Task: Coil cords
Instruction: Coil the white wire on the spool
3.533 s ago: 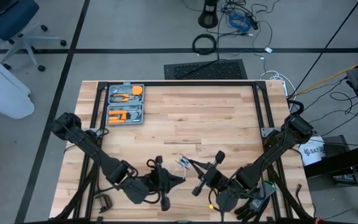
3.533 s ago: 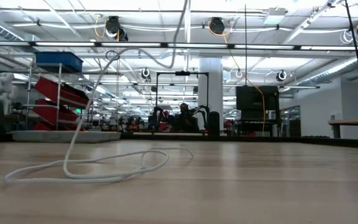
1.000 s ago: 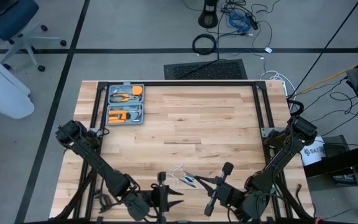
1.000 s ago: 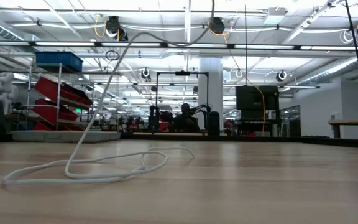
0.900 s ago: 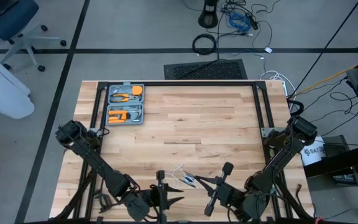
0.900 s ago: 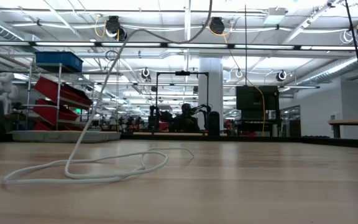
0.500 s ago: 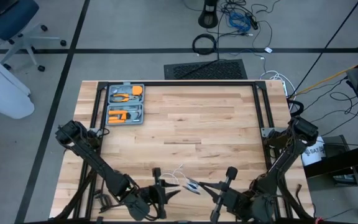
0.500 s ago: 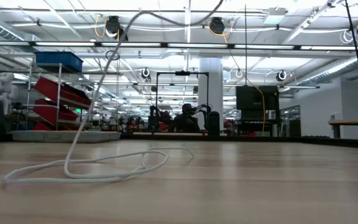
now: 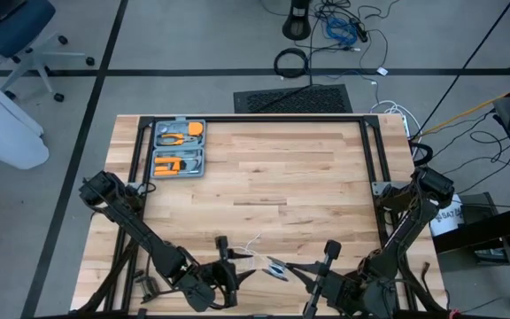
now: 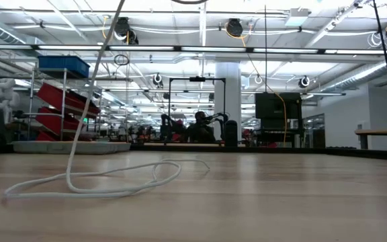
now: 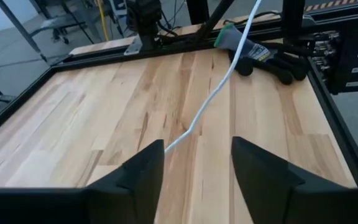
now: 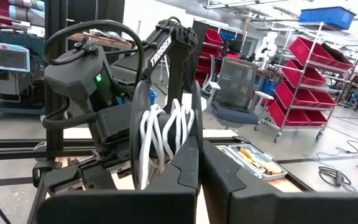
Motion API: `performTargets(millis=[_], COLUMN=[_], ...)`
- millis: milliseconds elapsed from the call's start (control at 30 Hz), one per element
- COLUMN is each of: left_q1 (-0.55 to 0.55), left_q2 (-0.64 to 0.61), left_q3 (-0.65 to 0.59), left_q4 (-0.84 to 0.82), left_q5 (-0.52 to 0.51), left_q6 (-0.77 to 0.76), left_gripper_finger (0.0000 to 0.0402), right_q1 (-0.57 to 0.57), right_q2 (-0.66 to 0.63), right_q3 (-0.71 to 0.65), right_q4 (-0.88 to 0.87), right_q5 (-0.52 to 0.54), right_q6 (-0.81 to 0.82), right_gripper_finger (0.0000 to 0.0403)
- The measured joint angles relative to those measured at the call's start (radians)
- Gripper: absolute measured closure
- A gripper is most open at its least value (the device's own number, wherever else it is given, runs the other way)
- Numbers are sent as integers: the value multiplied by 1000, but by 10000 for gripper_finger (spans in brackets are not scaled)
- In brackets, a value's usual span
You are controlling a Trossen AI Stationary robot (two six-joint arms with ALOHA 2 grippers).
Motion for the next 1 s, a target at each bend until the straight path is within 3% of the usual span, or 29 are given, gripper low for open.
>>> performTargets(millis=[800,1000], left_q1=[0,0], left_q2=[0,0], left_q3=[0,0], left_q4=[-30,-126], left_q5=[29,30], left_q6=[0,-44], left_gripper_finger=[196,196], right_q1=[0,0], right_q2=[0,0], right_q3=[0,0], right_q4=[-1,-1], right_q5=[-1,-1], right_q6=[-3,-3], right_gripper_finger=[403,403])
